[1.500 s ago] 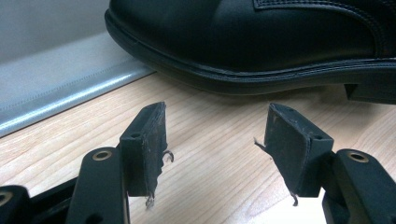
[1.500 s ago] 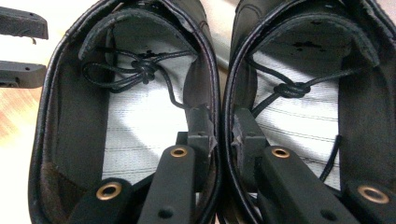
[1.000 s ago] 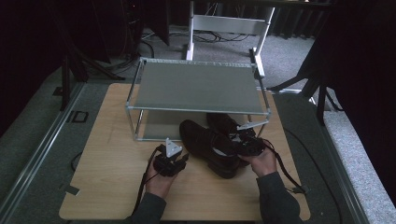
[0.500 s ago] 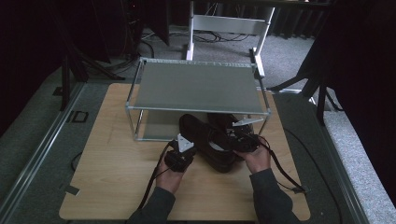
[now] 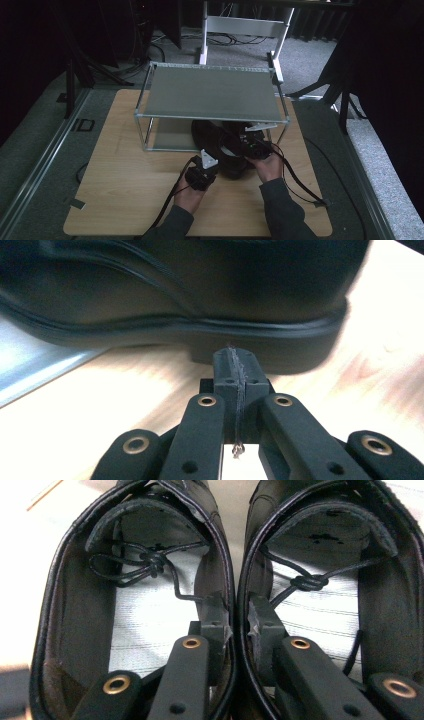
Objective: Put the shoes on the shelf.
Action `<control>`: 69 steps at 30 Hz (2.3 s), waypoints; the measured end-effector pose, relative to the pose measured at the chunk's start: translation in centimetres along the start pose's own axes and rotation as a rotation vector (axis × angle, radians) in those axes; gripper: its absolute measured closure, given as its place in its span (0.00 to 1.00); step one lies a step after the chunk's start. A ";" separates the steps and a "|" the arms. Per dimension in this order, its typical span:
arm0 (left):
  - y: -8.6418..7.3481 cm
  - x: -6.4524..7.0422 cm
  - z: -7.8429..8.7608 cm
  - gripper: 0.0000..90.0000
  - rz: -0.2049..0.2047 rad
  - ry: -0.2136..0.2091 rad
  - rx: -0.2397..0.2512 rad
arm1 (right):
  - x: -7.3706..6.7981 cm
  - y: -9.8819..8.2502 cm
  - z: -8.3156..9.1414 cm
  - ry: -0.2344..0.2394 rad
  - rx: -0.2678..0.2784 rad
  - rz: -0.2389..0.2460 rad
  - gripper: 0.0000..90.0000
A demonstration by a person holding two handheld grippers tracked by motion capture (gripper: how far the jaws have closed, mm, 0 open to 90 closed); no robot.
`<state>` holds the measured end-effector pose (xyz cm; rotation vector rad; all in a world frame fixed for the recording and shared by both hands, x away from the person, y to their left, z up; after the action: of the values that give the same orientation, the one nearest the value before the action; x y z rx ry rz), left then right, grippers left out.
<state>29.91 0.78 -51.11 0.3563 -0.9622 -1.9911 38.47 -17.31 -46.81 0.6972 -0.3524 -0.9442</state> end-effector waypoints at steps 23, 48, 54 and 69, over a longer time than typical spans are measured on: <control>1.0 -0.2 -2.9 1.00 0.049 0.054 -0.033 | -0.2 0.4 -1.8 -0.110 0.087 -0.162 0.89; 1.5 -2.9 -5.8 1.00 0.069 0.169 -0.011 | -1.3 0.9 -4.7 -0.236 0.213 -0.188 0.89; 1.5 -3.2 -6.4 1.00 0.070 0.193 -0.004 | -1.5 0.7 -5.3 -0.262 0.233 -0.192 0.89; 2.1 -4.0 -7.2 1.00 0.068 0.230 0.005 | -1.5 0.9 -6.1 -0.308 0.296 -0.202 0.87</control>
<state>37.54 -0.21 -54.78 0.5356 -0.8225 -1.8408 41.60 -13.37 -50.60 0.8696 -0.7147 -1.2093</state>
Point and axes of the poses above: each handheld gripper's, and its own axes: z roughly backward along the jaws, y roughly out of its top, x roughly to its right, the point moved 1 cm from there along -z, roughly forward along the jaws, and after that the axes turned 4 degrees about z, right-handed, at the moved point
